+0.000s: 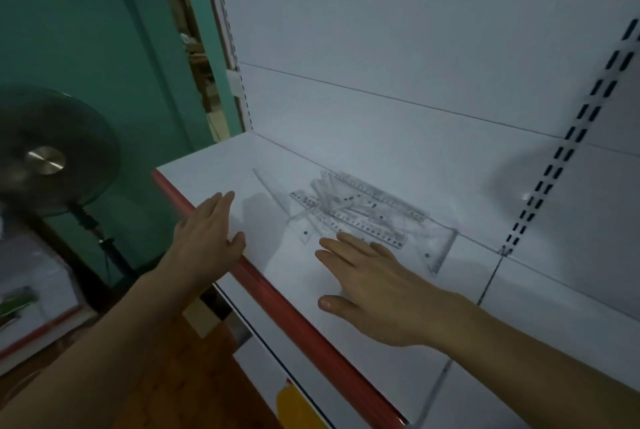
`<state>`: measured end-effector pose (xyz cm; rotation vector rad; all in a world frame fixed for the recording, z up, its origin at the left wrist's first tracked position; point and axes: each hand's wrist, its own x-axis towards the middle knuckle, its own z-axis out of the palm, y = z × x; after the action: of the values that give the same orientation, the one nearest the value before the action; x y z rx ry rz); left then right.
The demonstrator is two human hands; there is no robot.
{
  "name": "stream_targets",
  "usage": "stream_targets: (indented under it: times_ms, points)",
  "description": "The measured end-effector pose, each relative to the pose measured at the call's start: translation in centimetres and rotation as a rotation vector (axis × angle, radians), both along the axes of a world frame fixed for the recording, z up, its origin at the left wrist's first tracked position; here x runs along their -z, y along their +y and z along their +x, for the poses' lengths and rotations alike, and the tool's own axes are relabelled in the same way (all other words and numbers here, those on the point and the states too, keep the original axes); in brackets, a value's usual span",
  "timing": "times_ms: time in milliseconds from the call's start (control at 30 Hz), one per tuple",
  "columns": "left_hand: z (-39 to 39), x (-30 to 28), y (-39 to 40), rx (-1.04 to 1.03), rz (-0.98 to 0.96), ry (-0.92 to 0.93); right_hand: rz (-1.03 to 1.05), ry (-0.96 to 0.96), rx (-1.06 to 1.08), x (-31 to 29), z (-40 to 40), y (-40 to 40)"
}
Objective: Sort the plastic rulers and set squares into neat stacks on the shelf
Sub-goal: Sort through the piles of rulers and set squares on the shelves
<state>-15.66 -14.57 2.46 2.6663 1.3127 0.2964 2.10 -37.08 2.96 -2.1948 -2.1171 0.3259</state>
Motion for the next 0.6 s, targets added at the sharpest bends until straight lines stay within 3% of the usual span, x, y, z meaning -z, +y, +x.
stream_targets:
  times_ms: [400, 600]
  points:
    - [15.1, 1.0, 6.4, 0.545, -0.06, 0.005, 0.032, -0.025, 0.358, 0.7, 6.2, 0.4]
    - [17.6, 0.4, 9.4, 0.91, -0.157, 0.026, 0.098, -0.059, 0.726, 1.2, 6.1, 4.6]
